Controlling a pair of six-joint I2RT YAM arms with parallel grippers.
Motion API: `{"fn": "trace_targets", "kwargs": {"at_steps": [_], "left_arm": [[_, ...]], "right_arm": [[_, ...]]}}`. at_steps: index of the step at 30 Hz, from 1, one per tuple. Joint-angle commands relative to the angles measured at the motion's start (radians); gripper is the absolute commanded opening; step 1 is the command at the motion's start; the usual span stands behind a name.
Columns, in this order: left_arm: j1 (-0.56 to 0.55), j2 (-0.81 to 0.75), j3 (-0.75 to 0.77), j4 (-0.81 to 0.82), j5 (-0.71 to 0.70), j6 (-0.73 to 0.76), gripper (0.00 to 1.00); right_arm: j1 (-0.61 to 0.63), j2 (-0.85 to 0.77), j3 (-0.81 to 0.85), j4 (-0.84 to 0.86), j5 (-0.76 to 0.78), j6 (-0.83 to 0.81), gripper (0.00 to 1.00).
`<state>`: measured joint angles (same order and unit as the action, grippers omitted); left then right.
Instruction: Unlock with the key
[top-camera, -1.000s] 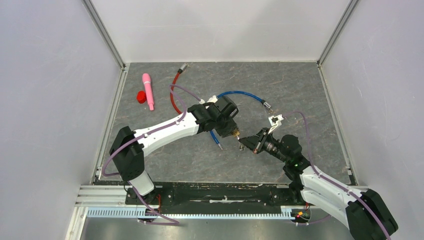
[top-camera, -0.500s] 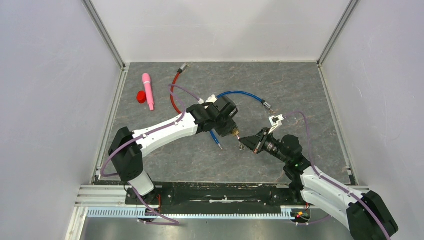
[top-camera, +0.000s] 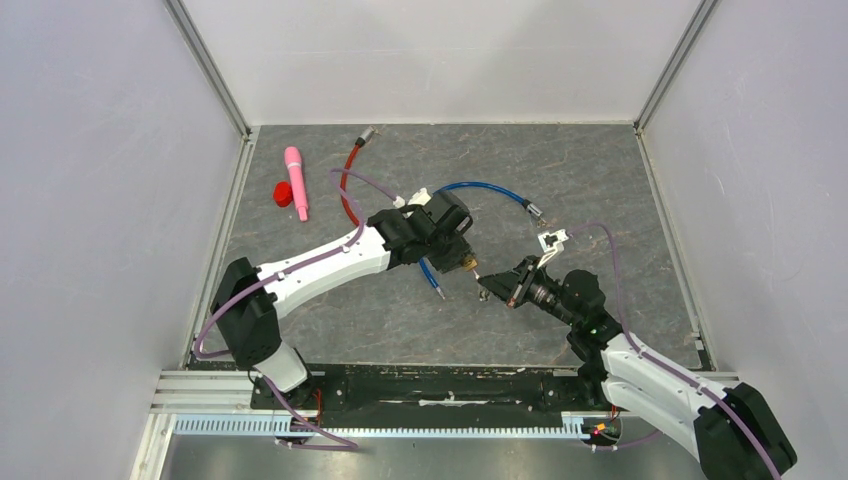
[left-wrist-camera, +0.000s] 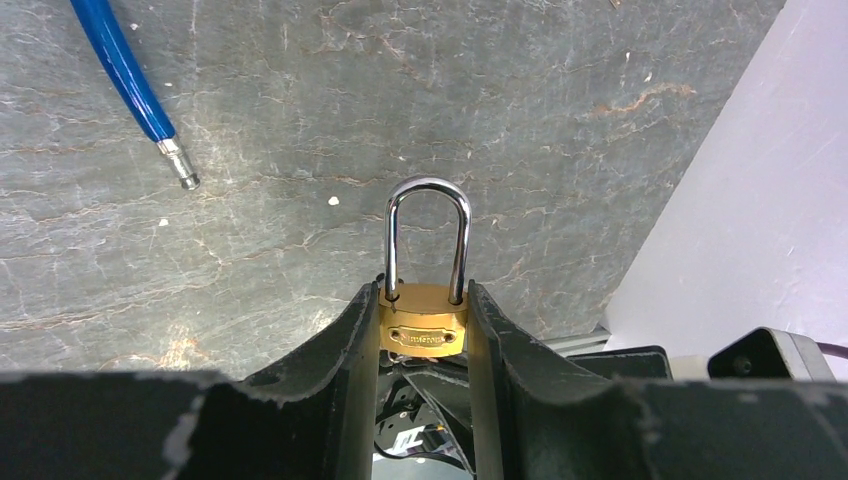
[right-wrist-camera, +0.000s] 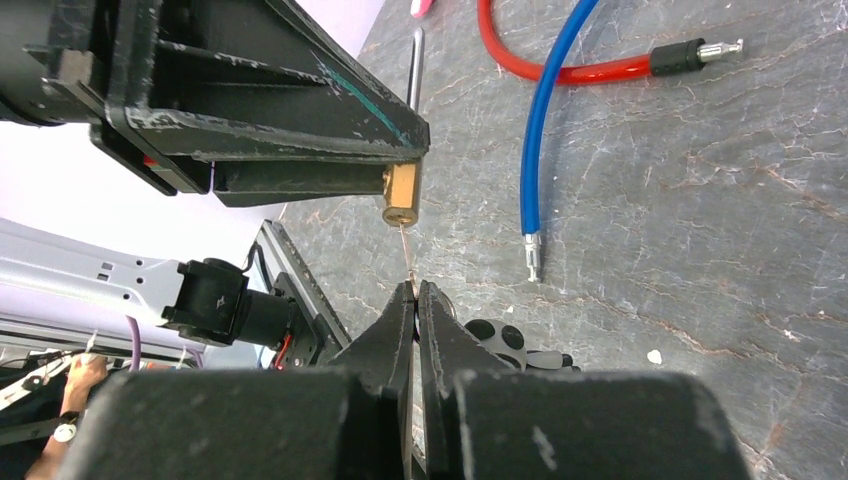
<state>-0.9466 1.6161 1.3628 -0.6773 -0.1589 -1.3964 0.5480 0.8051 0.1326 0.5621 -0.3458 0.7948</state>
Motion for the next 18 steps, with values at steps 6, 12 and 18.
{"fn": "trace_targets", "kwargs": {"at_steps": [6,12,18], "left_arm": [[-0.007,-0.037,-0.005,0.039,-0.016,-0.033,0.02],[-0.007,-0.041,-0.007,0.042,-0.016,-0.033,0.02],[-0.008,-0.049,-0.014,0.056,-0.014,-0.036,0.02]], "right_arm": [[0.003,-0.029,0.004,0.065,0.03,0.017,0.0],[0.003,-0.019,0.005,0.062,0.033,0.024,0.0],[0.004,-0.012,0.002,0.064,0.032,0.028,0.0]]}}
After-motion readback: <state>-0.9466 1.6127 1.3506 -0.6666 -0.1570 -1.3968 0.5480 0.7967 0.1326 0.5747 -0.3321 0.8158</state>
